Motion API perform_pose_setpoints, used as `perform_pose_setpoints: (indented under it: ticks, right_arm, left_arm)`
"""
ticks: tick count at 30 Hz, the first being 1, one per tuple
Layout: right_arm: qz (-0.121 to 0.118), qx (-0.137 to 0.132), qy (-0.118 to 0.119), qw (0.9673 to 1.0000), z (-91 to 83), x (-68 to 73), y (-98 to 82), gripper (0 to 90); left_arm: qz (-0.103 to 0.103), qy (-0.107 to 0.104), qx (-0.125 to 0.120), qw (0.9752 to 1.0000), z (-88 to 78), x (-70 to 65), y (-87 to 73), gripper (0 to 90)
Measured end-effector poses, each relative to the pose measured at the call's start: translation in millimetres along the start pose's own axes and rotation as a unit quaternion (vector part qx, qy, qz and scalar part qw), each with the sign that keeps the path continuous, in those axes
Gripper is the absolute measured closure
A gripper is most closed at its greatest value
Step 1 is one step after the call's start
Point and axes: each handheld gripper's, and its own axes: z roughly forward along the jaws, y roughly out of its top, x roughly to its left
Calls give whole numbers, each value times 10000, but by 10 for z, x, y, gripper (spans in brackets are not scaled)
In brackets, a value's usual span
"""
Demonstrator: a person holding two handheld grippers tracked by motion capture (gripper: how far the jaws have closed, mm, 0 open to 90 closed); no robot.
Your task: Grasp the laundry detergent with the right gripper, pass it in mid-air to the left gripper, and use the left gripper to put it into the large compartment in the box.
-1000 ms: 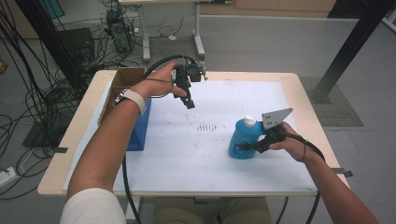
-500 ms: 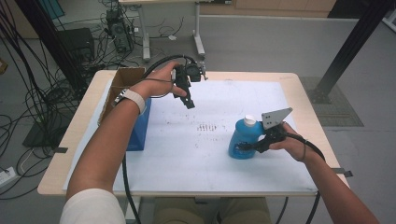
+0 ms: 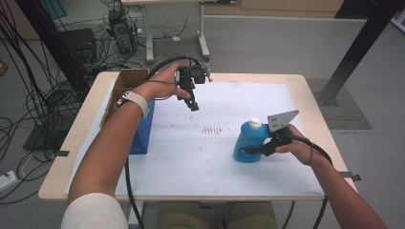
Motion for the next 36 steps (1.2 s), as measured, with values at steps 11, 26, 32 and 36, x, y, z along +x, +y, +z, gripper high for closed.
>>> perform_pose_setpoints:
  ticks: [11, 26, 32, 36]
  right_arm:
    - [4, 0, 1, 10000, 1, -1, 0, 434]
    - [31, -1, -5, 10000, 2, 0, 2, 434]
    - [44, -9, -10, 10000, 2, 1, 0, 433]
    - [35, -9, -17, 10000, 1, -1, 0, 433]
  left_arm:
    - [-6, 8, 0, 10000, -7, 4, -8, 100]
    - [2, 14, 7, 10000, -14, -3, 3, 98]
    - [-1, 21, 0, 10000, -22, -8, 1, 98]
    - [-6, 33, -5, 10000, -31, -10, -7, 98]
